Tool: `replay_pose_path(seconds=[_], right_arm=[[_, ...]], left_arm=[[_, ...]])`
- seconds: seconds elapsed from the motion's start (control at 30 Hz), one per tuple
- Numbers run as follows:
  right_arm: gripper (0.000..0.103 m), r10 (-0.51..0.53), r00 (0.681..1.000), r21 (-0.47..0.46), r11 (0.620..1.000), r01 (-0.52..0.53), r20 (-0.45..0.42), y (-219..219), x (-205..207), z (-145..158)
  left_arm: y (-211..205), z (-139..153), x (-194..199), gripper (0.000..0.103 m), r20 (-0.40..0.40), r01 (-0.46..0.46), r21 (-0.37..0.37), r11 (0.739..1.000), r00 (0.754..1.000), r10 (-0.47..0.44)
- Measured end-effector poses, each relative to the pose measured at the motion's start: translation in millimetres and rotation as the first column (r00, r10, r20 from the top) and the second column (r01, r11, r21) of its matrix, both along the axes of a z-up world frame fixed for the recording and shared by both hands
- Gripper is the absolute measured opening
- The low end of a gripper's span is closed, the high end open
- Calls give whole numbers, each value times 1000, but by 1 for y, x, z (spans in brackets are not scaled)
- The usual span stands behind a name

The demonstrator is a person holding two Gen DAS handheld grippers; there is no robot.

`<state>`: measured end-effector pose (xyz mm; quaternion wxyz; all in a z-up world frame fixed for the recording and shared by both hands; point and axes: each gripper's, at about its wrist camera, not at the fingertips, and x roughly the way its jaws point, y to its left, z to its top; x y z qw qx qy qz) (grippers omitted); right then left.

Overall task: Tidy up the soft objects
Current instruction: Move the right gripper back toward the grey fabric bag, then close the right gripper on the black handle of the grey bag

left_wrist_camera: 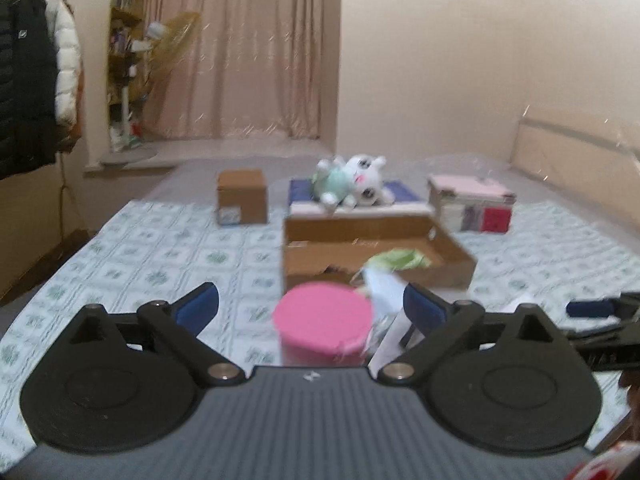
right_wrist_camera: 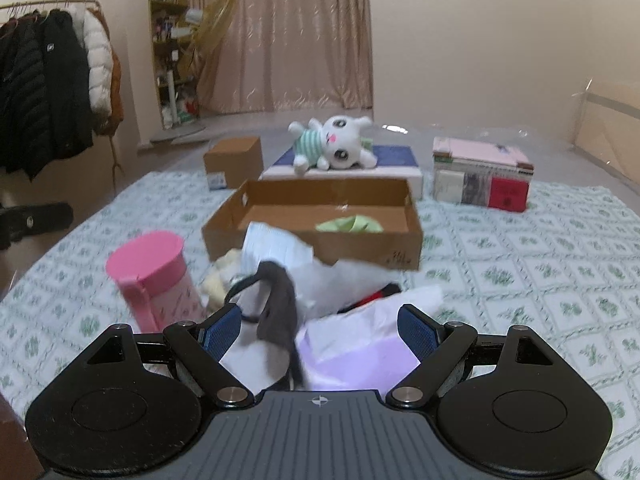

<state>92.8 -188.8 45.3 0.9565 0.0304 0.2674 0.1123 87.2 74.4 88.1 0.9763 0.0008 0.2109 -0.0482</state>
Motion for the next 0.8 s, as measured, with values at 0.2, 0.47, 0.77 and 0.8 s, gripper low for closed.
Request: replay_pose_path(seconds=[0.2, 0.47, 0.77, 0.8], right_arm=[[85, 38, 999, -57, 998, -37, 3, 18, 12, -13], [85, 75, 997, -96, 992, -79, -36, 33, 39, -40], [69, 123, 990, -158, 979, -132, -61, 48, 72, -61], [66, 127, 990, -163, 977, -136, -67, 49, 75, -64]], left_arm=[[7, -26, -3, 101, -85, 8, -1, 1000, 996, -8], [1, -56, 8, 101, -139, 34, 4, 999, 990, -33], [-5, -70, 23, 100, -182, 52, -29, 998, 982, -56], [-5, -71, 24, 100, -185, 49, -29, 998, 981, -54]])
